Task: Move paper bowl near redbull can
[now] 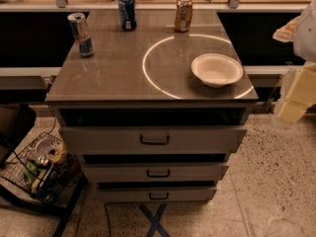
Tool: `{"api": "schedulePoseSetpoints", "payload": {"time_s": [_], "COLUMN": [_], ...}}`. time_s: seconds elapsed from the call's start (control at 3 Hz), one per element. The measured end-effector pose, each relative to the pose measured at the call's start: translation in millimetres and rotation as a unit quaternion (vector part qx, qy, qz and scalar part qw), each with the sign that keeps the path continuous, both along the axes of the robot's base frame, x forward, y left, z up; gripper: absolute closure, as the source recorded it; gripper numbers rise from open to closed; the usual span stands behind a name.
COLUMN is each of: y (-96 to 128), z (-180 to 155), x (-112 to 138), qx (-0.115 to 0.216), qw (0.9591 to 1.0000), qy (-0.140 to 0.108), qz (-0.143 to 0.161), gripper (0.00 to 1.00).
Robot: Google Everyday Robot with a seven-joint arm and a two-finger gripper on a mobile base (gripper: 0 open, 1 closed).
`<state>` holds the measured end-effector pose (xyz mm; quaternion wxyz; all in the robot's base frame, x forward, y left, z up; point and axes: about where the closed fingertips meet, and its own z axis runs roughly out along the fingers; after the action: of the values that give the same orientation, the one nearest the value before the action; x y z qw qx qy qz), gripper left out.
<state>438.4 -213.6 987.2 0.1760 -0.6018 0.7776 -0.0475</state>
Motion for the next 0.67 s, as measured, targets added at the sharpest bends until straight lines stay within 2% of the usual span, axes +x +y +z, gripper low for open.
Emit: {"api": "schedulePoseSetpoints", "payload": {"time_s": [0.33, 0.67], "y": [0.0, 3.7], "z": [0.1, 7.2], "x": [0.0, 3.1], "qx": [0.0, -0.013], "qw": [1.0, 0.9991], "qy": [0.0, -0.04], "qz": [0.0, -0.011], "gripper": [0.0, 0.0]}}
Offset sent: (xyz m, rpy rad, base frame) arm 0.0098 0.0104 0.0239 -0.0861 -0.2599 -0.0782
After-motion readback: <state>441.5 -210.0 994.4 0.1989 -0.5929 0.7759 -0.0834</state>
